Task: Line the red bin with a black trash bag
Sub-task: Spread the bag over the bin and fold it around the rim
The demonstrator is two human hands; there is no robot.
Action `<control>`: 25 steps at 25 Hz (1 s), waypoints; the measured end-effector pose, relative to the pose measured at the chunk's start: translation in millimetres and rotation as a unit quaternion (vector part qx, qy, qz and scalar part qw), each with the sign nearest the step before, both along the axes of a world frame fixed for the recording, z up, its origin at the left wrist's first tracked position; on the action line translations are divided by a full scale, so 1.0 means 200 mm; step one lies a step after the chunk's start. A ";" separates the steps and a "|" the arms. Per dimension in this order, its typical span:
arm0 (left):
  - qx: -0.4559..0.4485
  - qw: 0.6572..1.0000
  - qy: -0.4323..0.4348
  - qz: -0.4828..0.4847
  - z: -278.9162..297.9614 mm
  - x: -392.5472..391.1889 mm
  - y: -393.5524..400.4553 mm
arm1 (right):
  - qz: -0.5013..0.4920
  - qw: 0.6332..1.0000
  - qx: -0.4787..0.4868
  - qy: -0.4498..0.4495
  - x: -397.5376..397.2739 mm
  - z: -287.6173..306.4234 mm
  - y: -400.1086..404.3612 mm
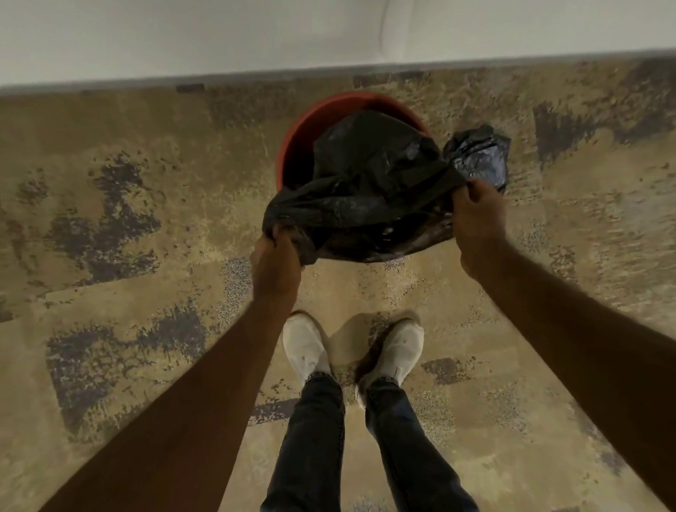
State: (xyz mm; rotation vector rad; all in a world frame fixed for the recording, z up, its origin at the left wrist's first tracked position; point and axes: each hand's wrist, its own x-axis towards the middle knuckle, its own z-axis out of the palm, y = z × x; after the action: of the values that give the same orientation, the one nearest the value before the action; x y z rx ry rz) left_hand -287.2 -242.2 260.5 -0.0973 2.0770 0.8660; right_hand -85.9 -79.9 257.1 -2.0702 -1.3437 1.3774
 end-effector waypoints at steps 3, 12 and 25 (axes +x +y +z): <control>-0.004 1.000 -0.001 0.014 -0.15 0.01 0.02 | -0.004 1.000 0.008 0.001 0.03 -0.15 0.04; -0.094 0.991 -0.098 0.015 -0.36 -0.01 -0.04 | 0.033 0.995 0.079 -0.043 0.10 -0.35 0.04; -0.050 0.985 -0.142 0.087 -0.55 -0.13 0.14 | 0.215 0.960 0.146 -0.099 0.09 -0.55 0.17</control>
State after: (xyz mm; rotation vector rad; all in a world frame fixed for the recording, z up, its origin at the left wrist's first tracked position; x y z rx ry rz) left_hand -313.0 -213.9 151.2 -0.4363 1.8607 0.8004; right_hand -68.7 -46.0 146.8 -1.8209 -2.0396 1.0483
